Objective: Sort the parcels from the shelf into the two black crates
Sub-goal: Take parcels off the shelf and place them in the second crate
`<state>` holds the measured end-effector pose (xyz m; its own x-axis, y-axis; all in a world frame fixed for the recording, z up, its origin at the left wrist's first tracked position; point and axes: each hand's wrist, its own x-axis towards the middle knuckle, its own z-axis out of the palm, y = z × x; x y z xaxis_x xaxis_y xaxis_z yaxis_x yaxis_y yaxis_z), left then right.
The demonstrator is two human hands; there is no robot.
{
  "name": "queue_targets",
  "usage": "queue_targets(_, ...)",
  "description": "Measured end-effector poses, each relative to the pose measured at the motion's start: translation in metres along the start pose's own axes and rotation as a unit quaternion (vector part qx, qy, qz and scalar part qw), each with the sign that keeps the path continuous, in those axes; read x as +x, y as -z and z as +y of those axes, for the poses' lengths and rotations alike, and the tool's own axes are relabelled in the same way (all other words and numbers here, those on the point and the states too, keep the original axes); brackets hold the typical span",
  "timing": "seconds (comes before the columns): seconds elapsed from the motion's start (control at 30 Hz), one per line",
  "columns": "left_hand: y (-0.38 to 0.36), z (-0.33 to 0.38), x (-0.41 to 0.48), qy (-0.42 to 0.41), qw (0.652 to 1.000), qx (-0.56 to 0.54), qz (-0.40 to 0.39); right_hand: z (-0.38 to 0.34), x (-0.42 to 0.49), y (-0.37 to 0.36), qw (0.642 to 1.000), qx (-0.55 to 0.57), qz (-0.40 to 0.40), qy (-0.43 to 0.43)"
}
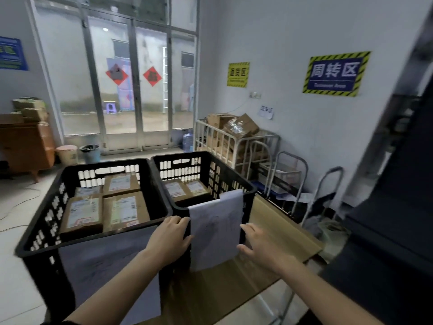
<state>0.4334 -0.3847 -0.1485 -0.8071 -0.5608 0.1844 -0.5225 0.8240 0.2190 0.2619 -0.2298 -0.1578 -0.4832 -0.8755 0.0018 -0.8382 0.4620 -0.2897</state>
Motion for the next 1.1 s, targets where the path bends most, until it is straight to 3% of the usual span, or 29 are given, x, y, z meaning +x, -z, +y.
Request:
queue_targets(0.53,-0.024,0.183,0.029,-0.187,0.982,-0.029,-0.022,0.115,-0.147,0.076,0.981,-0.046,0.072,-0.172)
queue_targets(1.1,-0.045,0.398,-0.054,-0.303,0.950,-0.040,-0.064,0.211,-0.371,0.119,0.950,-0.018,0.120,-0.288)
